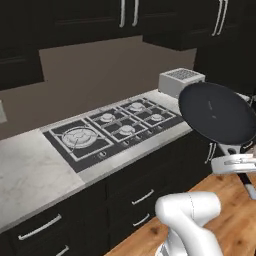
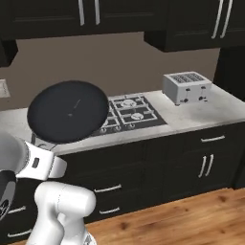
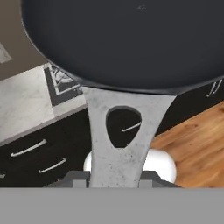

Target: Move the pot and pan from the stove into the sink.

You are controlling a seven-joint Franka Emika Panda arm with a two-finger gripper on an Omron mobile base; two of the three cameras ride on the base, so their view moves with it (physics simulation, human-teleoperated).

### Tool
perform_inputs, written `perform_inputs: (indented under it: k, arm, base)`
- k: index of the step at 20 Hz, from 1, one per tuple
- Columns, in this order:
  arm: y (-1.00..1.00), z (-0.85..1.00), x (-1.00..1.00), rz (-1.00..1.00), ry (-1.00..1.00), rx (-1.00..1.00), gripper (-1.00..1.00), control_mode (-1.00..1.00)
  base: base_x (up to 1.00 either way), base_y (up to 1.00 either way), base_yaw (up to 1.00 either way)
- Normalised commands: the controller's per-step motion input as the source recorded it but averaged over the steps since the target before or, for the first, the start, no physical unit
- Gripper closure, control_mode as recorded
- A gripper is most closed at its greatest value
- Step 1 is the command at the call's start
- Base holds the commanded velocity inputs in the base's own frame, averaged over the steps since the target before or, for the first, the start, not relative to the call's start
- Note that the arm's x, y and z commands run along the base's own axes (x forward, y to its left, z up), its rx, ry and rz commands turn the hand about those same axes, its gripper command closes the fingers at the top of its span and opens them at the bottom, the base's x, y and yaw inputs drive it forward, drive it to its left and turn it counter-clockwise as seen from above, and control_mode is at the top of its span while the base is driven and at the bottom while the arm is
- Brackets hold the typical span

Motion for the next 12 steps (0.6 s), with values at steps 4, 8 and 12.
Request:
perform_inputs:
  k: [4, 8, 12]
  arm:
    - [0.0, 0.0, 0.0, 0.0, 0.0, 0.0, 1.0, 1.0]
    - [0.0, 0.0, 0.0, 0.0, 0.0, 0.0, 1.0, 1.0]
    - [0.0, 0.0, 0.0, 0.0, 0.0, 0.0, 1.0, 1.0]
  base:
    - [0.02, -0.35, -0.42]
    - [0.04, -0.31, -0.44]
    - [0.06, -0.23, -0.43]
